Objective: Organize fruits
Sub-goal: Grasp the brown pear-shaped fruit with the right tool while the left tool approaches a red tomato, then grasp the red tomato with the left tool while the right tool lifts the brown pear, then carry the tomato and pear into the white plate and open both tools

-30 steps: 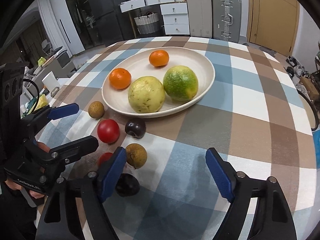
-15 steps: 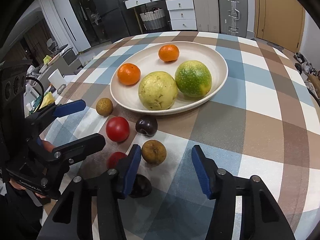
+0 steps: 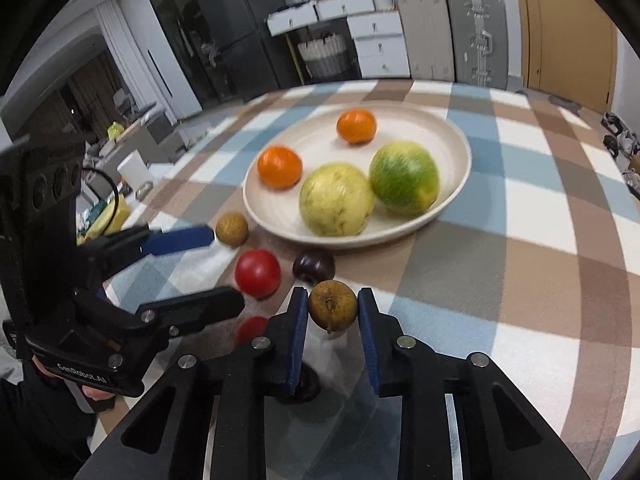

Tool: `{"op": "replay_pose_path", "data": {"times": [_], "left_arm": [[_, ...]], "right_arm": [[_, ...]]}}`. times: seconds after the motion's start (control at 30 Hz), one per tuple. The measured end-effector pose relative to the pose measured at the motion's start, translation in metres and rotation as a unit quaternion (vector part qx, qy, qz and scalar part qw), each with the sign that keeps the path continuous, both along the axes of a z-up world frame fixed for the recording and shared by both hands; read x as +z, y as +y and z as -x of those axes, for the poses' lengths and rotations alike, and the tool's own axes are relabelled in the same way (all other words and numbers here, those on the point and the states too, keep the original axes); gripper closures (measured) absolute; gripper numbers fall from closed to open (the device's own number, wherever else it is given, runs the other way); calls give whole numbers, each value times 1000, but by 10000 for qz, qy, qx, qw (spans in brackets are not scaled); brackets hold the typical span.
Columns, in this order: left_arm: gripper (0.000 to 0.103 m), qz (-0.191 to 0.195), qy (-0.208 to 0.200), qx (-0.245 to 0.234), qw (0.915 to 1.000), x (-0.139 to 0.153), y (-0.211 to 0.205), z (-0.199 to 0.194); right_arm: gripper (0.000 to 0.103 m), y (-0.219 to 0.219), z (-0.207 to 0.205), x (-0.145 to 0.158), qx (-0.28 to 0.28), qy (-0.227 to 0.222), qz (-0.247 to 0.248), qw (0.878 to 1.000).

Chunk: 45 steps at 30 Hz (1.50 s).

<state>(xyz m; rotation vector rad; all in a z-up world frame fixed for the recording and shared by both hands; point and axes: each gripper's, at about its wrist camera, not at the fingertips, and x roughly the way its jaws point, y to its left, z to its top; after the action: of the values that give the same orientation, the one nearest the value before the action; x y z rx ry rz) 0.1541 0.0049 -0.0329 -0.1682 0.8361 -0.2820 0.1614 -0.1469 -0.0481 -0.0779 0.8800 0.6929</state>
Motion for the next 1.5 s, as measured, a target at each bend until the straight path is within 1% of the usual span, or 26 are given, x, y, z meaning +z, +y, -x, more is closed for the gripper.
{"op": "replay_pose_path", "data": {"times": [0.03, 0.13, 0.2, 0.3, 0.4, 0.57, 0.67, 0.8, 1.13, 1.2, 1.33, 1.5], "left_arm": [[35, 68, 2, -34, 10000, 0, 0, 0], [45, 209, 32, -133, 9997, -1, -2, -1], [50, 193, 63, -156, 9997, -2, -5, -2], [54, 126, 140, -124, 9997, -6, -9, -6], [60, 147, 269, -132, 9994, -10, -12, -11], [73, 215, 344, -44, 9992, -13, -8, -16], [74, 244, 416, -39, 9988, -17, -7, -19], [75, 164, 367, -71, 9992, -16, -9, -17], [75, 99, 9, -25, 9999, -3, -7, -10], [75, 49, -105, 11, 9999, 1, -6, -8], [75, 114, -296, 98, 9994, 7, -1, -6], [75, 99, -347, 364, 9987, 11, 11, -8]], "right_arm": [[77, -4, -2, 2, -31, -2, -100, 9999], [77, -11, -5, 4, -102, -9, -229, 9997], [77, -12, -7, 4, -101, -2, -258, 9996], [77, -10, -6, 1, -70, 27, -206, 9998], [77, -7, -5, 0, 0, 17, -141, 9999], [77, -5, -4, -1, 40, -1, -143, 9999], [77, -5, -4, -1, 52, -5, -158, 9999], [77, -5, -3, -3, 49, 2, -124, 9999], [77, -7, -3, -1, 19, -45, -170, 9998], [77, -8, -2, 1, -10, -93, -215, 9997], [77, -12, -2, 11, -72, -247, -356, 9990], [77, -16, -4, 23, -236, -388, -453, 9979]]}}
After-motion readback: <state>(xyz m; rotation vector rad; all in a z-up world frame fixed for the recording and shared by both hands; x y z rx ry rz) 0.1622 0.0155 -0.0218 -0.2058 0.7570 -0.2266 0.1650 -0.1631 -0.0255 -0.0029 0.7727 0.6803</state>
